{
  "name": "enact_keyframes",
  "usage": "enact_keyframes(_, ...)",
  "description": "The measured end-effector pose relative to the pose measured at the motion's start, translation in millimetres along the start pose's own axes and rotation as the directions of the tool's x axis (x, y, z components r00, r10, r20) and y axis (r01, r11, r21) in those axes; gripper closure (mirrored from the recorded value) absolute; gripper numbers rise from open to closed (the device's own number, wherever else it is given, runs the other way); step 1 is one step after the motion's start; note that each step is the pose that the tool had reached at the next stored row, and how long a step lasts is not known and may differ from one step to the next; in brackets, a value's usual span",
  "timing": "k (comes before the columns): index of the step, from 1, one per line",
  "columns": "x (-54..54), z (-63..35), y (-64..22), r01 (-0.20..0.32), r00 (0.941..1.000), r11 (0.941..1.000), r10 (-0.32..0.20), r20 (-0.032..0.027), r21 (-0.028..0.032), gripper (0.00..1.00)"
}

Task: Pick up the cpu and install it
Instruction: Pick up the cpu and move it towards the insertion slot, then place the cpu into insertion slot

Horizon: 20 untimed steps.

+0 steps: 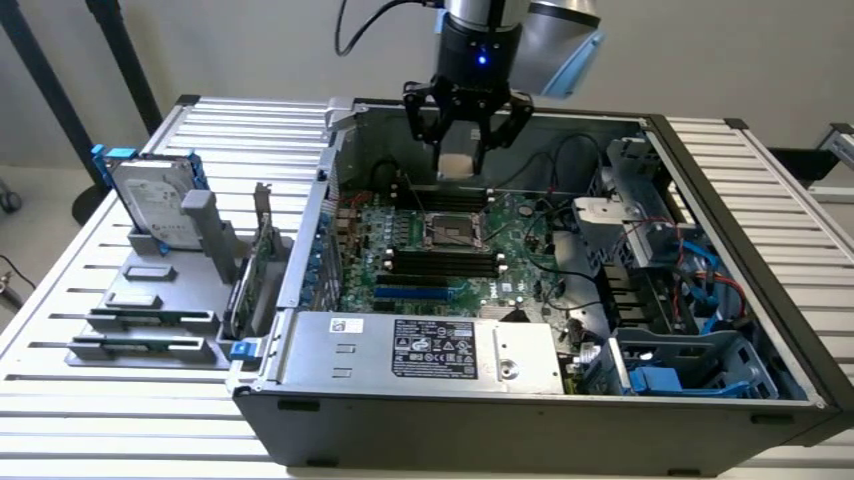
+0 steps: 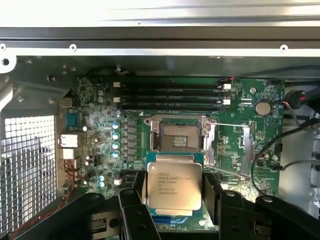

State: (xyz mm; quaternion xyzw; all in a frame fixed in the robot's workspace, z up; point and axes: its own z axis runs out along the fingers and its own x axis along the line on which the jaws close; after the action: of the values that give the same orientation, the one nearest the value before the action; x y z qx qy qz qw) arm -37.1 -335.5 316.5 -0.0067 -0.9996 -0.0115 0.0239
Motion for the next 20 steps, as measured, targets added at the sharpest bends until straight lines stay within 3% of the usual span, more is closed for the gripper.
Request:
enact_keyframes(3, -1.7, 4.1, 2.0, 0.000, 1.0000, 1.0000, 0.000, -0.0002, 0.0000, 0.45)
enact_keyframes(20, -1.9, 4.1, 2.0, -0.003, 1.0000, 1.0000, 0.003, -0.0015, 0.0004, 0.45)
